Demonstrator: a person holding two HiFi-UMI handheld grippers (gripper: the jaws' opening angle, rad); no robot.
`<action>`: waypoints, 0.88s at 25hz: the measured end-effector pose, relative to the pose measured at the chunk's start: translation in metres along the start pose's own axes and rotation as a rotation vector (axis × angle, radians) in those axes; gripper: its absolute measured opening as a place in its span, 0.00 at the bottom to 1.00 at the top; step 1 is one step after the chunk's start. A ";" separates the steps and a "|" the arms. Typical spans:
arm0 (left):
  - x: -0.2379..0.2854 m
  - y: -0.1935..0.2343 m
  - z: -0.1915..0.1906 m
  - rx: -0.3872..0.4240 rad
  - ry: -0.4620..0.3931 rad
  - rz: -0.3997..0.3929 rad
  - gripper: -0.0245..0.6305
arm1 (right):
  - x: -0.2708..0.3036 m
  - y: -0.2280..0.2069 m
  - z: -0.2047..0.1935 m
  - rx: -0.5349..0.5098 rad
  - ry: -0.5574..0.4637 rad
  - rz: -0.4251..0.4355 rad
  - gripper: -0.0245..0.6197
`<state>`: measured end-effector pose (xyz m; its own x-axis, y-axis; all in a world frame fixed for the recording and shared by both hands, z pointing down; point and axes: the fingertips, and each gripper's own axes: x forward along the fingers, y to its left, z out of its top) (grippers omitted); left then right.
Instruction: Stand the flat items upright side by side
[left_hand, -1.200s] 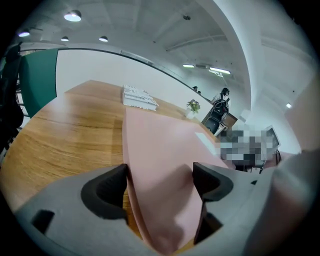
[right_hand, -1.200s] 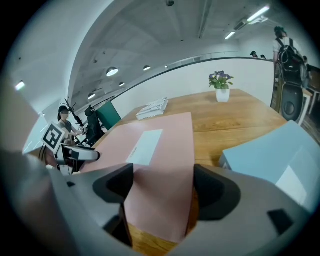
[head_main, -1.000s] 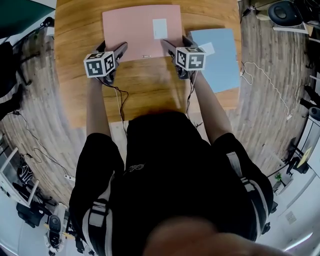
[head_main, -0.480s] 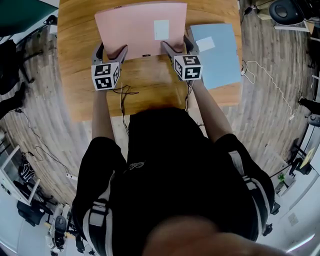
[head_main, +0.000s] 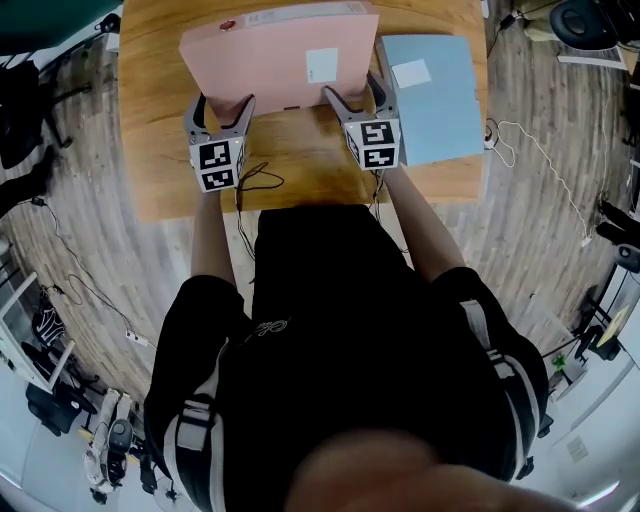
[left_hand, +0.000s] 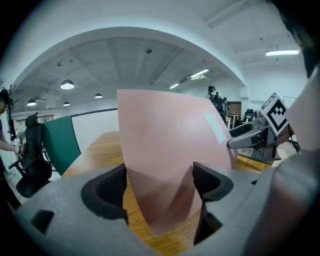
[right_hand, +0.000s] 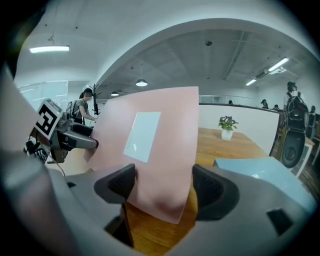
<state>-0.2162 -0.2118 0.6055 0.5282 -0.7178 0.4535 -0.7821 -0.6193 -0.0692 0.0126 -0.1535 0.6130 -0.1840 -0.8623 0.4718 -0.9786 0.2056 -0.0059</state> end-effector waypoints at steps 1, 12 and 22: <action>-0.003 -0.002 -0.001 0.010 0.001 0.007 0.68 | -0.004 0.001 -0.002 -0.010 -0.004 0.001 0.60; -0.022 -0.015 -0.014 0.051 0.051 0.046 0.69 | -0.024 0.010 -0.011 -0.002 -0.015 0.050 0.60; -0.038 -0.027 -0.029 -0.018 0.058 0.100 0.69 | -0.041 0.017 -0.027 0.019 0.005 0.072 0.61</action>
<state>-0.2251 -0.1589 0.6161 0.4276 -0.7557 0.4962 -0.8359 -0.5395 -0.1013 0.0058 -0.1025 0.6173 -0.2532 -0.8433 0.4740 -0.9645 0.2580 -0.0563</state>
